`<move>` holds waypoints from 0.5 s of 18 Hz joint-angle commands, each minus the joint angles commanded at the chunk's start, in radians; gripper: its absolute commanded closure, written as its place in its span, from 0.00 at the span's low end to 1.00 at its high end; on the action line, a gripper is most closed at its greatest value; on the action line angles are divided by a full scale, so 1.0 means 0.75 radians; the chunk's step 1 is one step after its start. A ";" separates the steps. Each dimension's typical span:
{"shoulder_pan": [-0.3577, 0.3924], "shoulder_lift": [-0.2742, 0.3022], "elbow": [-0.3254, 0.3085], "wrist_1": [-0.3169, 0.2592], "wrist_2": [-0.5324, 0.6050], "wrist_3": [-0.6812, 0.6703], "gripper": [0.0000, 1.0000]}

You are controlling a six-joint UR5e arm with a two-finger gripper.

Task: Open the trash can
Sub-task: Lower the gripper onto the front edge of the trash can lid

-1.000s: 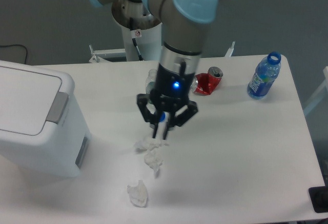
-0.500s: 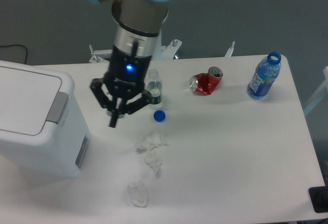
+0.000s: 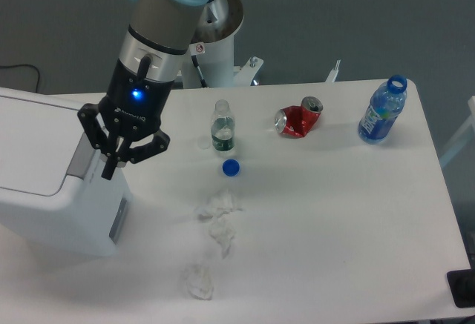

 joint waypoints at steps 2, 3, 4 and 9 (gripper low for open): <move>0.000 0.004 -0.020 0.002 0.000 0.006 0.95; 0.000 0.006 -0.029 0.000 0.000 0.008 0.94; -0.002 0.014 -0.043 0.002 0.000 0.012 0.93; -0.018 0.051 -0.068 0.000 0.000 0.012 0.93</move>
